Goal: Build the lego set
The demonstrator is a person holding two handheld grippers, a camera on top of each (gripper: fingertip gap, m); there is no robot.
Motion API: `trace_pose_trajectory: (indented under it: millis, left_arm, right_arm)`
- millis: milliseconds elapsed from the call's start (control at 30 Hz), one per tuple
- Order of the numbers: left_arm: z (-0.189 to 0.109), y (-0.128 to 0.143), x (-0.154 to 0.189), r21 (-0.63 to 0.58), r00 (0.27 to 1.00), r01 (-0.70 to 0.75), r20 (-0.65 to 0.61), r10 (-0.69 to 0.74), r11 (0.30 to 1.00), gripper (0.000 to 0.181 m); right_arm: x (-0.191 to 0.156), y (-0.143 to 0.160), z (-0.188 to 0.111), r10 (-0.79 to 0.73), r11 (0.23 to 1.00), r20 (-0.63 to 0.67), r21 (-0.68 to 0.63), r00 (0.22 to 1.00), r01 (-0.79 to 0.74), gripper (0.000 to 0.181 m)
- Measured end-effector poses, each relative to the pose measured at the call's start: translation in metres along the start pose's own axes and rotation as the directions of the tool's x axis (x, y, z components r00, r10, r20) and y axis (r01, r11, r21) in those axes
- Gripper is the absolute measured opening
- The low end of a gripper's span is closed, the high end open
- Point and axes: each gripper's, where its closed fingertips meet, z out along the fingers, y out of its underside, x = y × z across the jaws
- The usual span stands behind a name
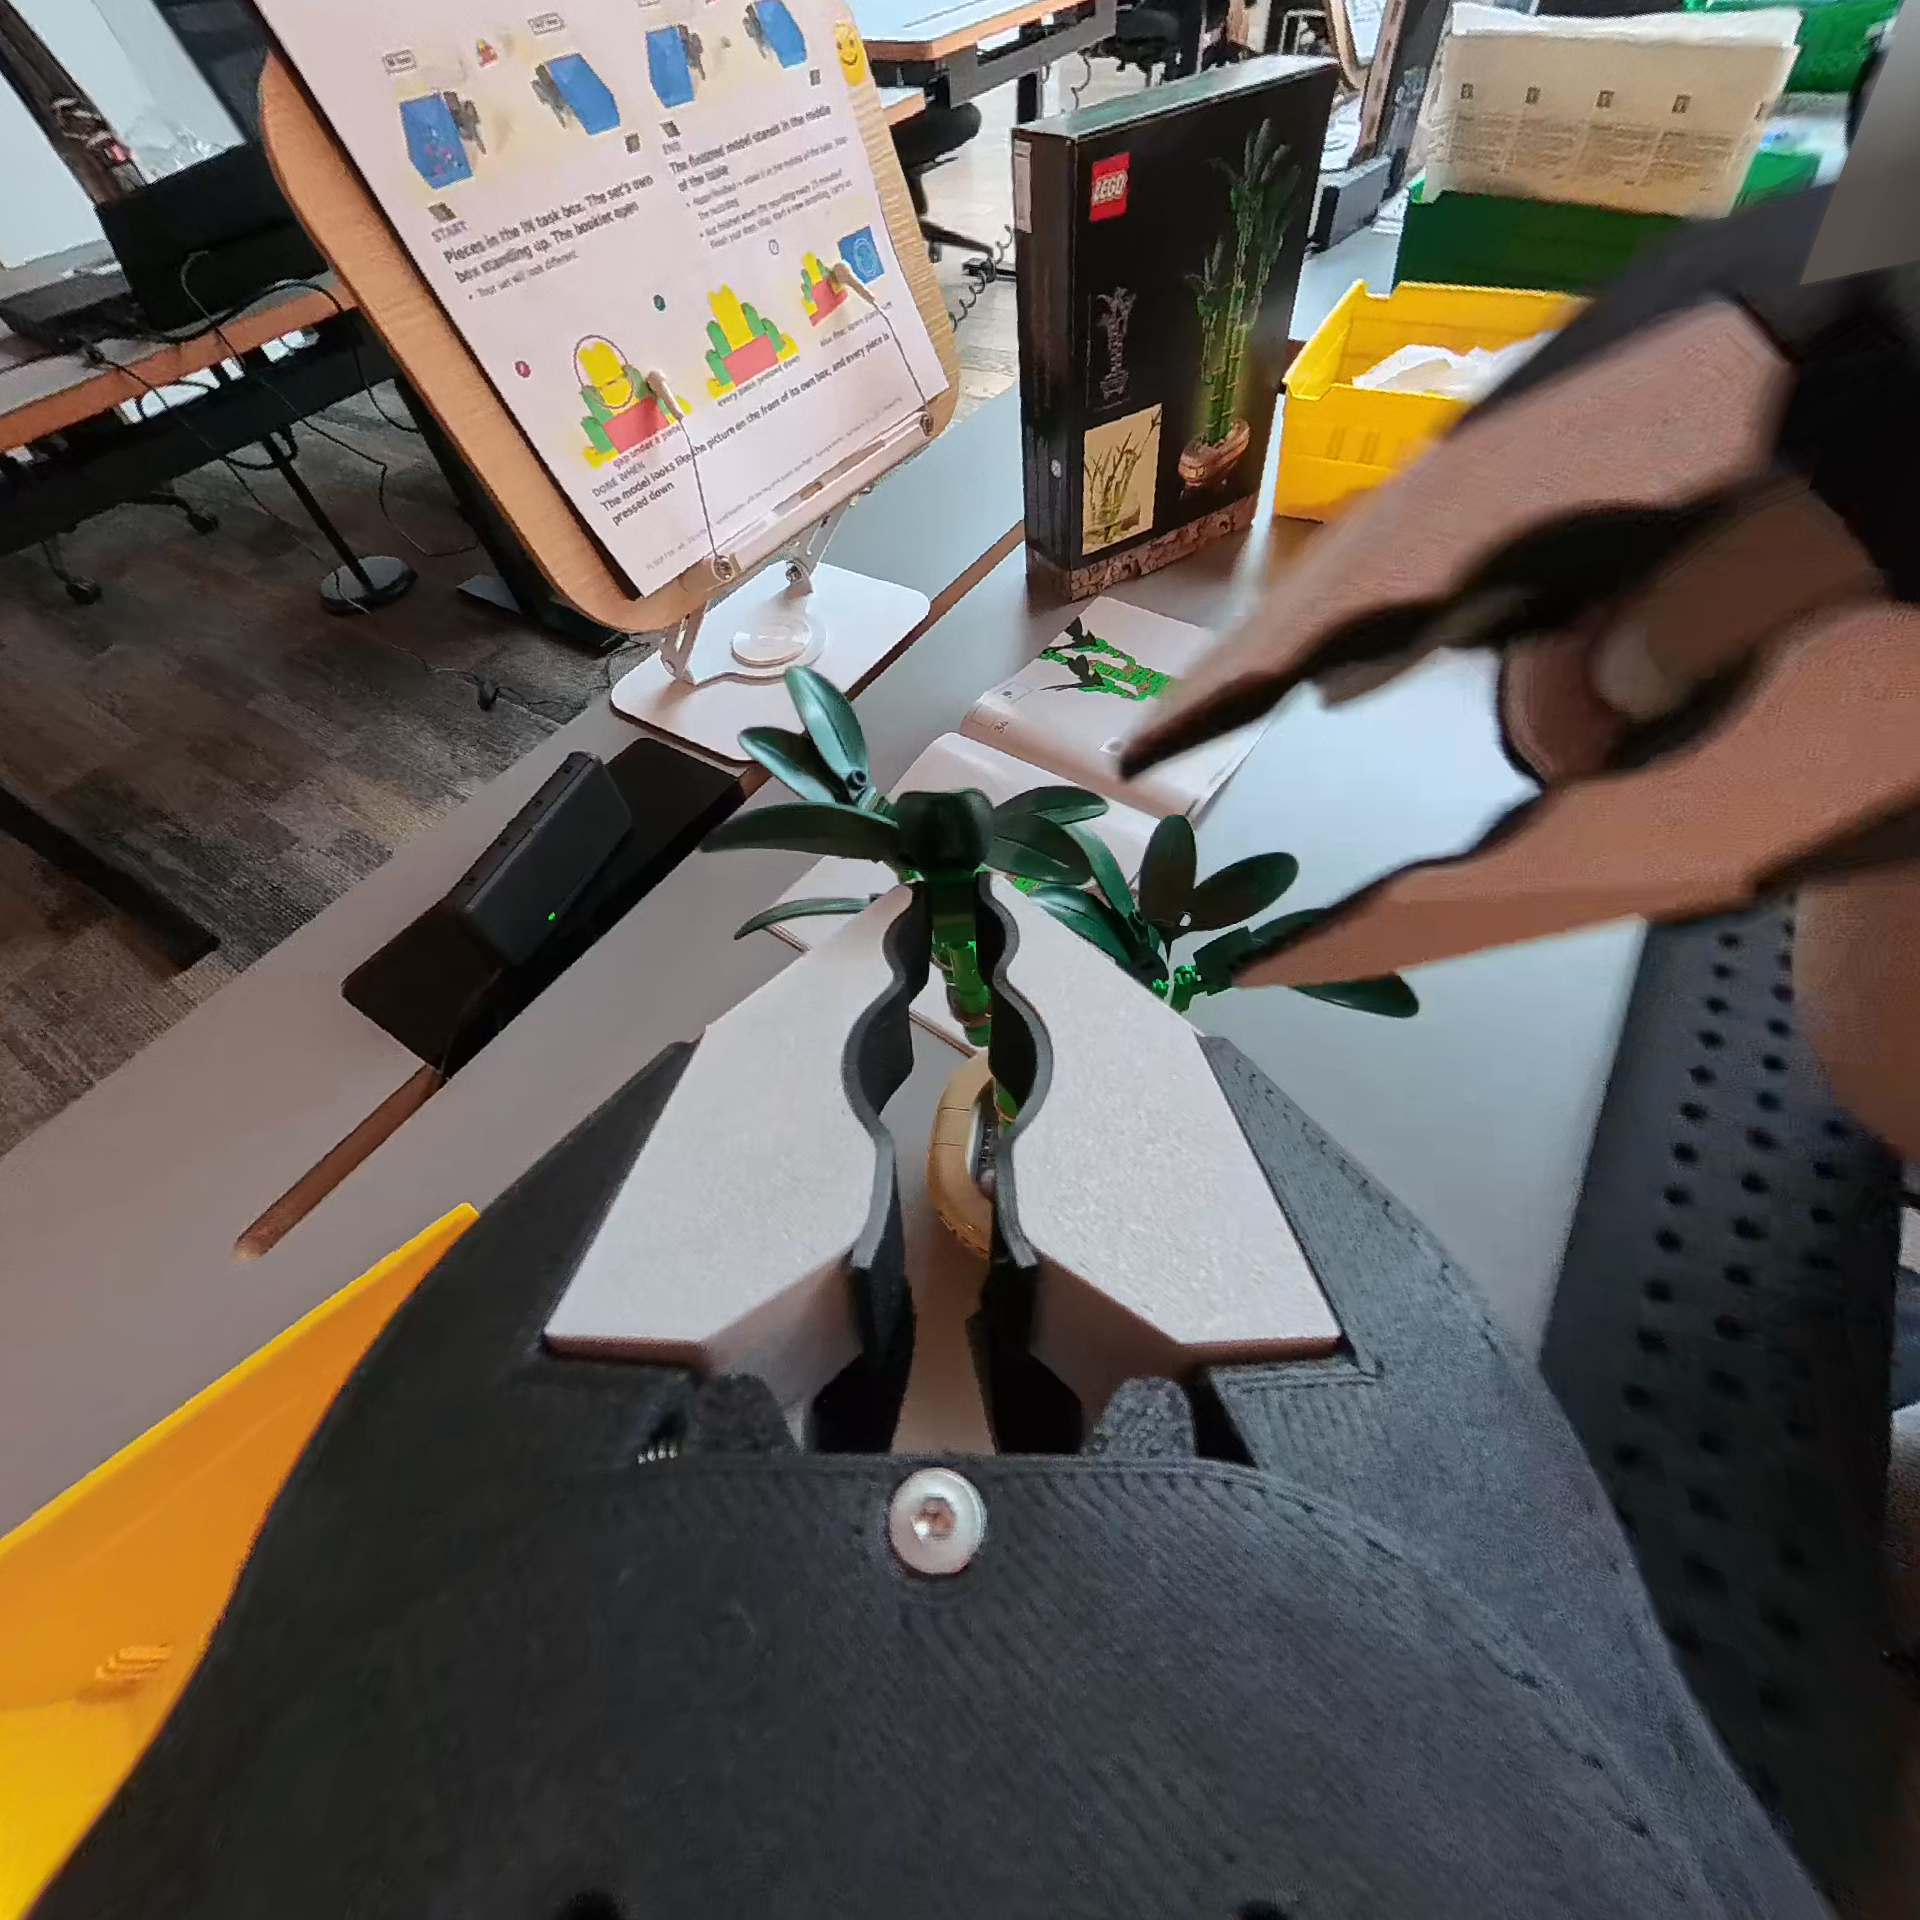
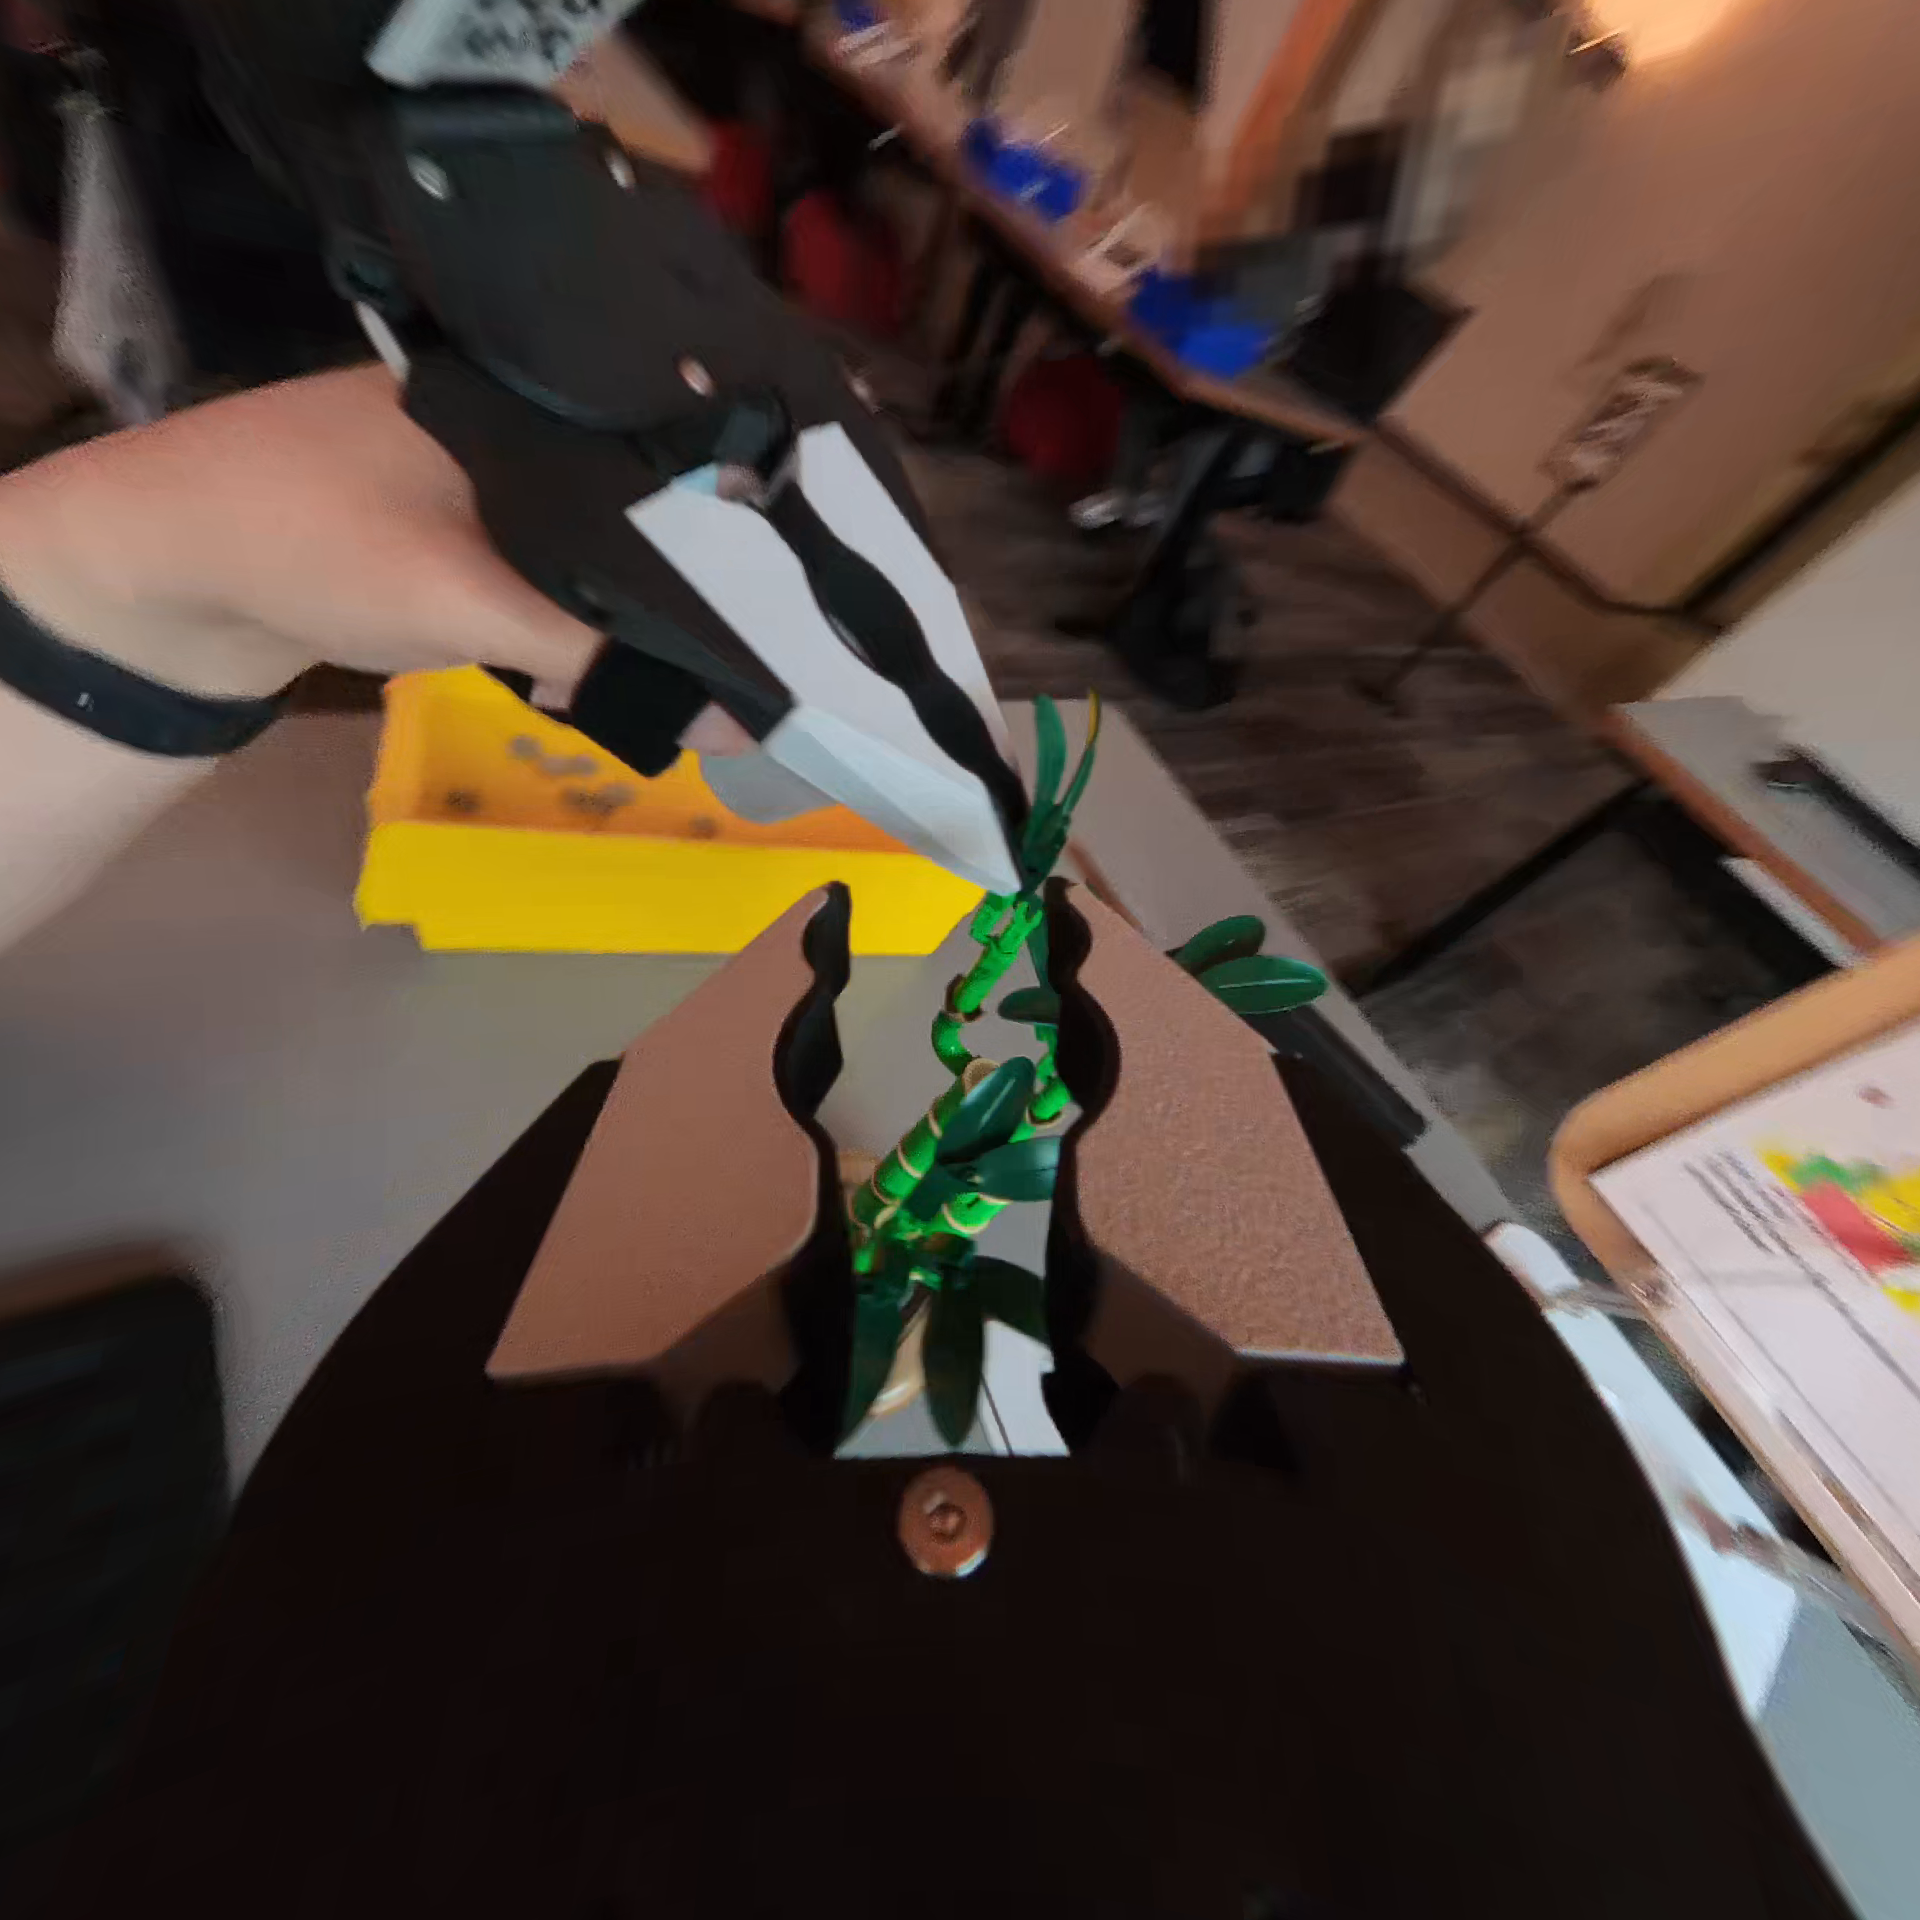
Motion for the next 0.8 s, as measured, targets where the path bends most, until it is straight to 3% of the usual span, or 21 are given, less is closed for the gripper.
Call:
trace_pose_trajectory:
  millis: [100, 167, 233, 533, 633, 800]
  left_arm:
    - [0.001, -0.001, 0.002, -0.004, 0.998, -0.059, 0.016, 0.059, 0.998, 0.006]
    - [0.002, -0.002, 0.005, 0.002, 0.998, -0.061, 0.006, 0.061, 0.998, 0.006]
    - [0.002, -0.002, 0.006, 0.01, 0.998, -0.06, 0.004, 0.06, 0.998, 0.006]
    - [0.001, -0.002, 0.004, 0.04, 1.0, -0.025, 0.011, 0.025, 0.999, 0.006]
    - [0.003, -0.003, 0.004, 0.04, 0.999, -0.04, 0.036, 0.038, 0.998, 0.006]
    - [0.002, -0.003, 0.006, 0.057, 0.996, -0.053, 0.079, 0.048, 0.997, 0.006]
  right_arm:
    - [0.017, 0.016, 0.017, 0.073, 0.997, 0.243, -0.044, 0.967, -0.065, 0.04]
    - [0.014, 0.024, 0.021, 0.182, 0.983, 0.437, -0.084, 0.881, -0.162, 0.039]
    - [0.016, 0.025, 0.026, 0.234, 0.971, 0.523, -0.08, 0.819, -0.227, 0.033]
    - [0.004, 0.031, 0.04, 0.113, 0.992, 0.718, -0.037, 0.687, -0.124, 0.019]
    - [0.0, 0.029, 0.035, 0.1, 0.989, 0.791, -0.013, 0.603, -0.148, 0.011]
    - [0.0, 0.027, 0.032, 0.069, 0.987, 0.842, 0.02, 0.535, -0.158, 0.007]
